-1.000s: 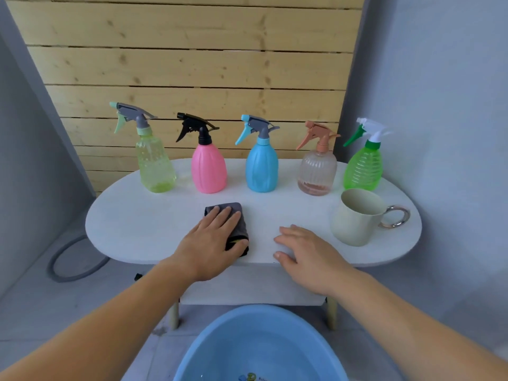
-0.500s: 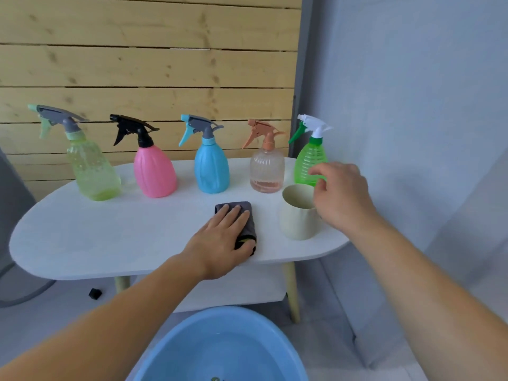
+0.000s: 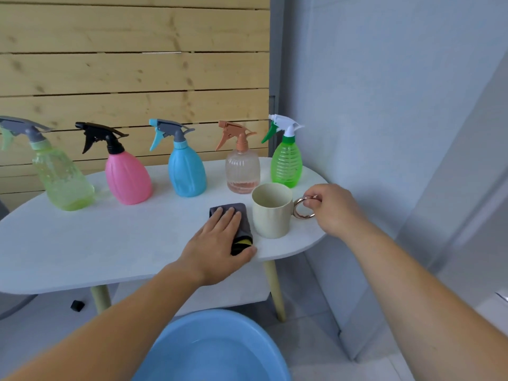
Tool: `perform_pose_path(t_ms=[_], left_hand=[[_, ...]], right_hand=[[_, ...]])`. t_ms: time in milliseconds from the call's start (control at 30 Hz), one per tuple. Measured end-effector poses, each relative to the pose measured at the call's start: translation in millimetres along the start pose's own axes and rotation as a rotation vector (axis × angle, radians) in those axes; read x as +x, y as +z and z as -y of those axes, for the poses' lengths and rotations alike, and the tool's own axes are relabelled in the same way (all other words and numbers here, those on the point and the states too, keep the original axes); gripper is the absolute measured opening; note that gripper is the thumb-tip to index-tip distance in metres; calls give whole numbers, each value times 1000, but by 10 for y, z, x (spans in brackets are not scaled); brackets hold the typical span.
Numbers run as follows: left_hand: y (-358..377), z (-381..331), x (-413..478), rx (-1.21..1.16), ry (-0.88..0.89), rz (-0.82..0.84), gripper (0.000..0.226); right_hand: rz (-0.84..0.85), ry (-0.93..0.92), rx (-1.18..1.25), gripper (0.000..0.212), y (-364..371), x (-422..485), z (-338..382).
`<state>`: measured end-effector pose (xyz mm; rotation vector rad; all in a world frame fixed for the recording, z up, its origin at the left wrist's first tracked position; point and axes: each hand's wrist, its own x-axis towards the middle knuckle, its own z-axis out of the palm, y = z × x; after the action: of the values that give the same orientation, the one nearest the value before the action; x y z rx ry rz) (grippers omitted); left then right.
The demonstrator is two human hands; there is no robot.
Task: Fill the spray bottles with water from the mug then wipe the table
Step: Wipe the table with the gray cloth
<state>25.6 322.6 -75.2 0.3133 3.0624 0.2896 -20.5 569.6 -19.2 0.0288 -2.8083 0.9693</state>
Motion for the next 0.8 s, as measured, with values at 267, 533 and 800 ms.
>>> perform_pose_path(t_ms=[267, 533, 800], left_hand=[[1, -212, 74, -38, 2, 50, 80], [263, -1183, 560, -61, 146, -17, 67], [169, -598, 290, -59, -70, -100, 63]], right_hand=[[-234, -70, 181, 17, -300, 9, 103], [-345, -40, 137, 23, -245, 71, 29], [-369, 23, 106, 34, -243, 114, -53]])
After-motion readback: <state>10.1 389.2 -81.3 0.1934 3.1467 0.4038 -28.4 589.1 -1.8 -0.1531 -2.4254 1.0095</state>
